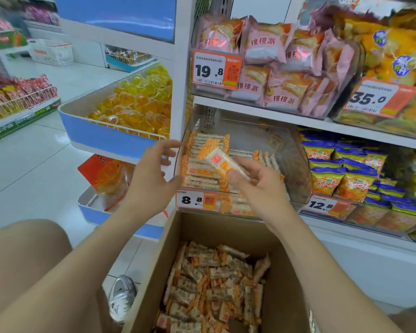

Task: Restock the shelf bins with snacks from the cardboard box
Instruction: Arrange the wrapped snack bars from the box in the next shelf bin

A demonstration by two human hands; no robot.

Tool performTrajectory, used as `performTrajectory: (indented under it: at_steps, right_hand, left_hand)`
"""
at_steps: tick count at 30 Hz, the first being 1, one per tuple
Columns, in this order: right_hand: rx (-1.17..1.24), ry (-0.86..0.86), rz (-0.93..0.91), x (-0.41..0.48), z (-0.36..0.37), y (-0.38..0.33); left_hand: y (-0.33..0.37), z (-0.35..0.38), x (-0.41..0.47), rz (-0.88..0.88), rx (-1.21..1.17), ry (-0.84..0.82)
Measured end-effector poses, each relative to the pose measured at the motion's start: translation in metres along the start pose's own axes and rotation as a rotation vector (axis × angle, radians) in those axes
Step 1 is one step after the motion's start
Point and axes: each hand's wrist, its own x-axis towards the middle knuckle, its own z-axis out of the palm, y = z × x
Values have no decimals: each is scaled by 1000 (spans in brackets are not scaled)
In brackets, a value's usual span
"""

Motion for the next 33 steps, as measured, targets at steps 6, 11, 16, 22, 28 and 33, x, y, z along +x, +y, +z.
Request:
performTrajectory:
  at_steps: [6, 11, 16, 22, 28, 33]
  right_hand:
    - [-582, -88, -38, 59, 23, 20]
    - [-668, -73, -43, 80, 47, 25]
    - [-906, 75, -153, 80, 60, 21]
    - [-790, -53, -187, 82, 58, 22]
    - [-827, 12, -262, 75, 45, 20]
    - [-824, 115, -331, 57, 34, 29]
  left_hand:
    - [-8, 16, 7, -257, 164, -99]
    - [-6, 18, 12, -318, 175, -133]
    - [-7, 19, 14, -301, 205, -139]
    - [-8, 19, 14, -295, 235, -150]
    - [-7, 23, 7, -233, 315, -99]
    - [-5, 26, -11, -29, 380, 59]
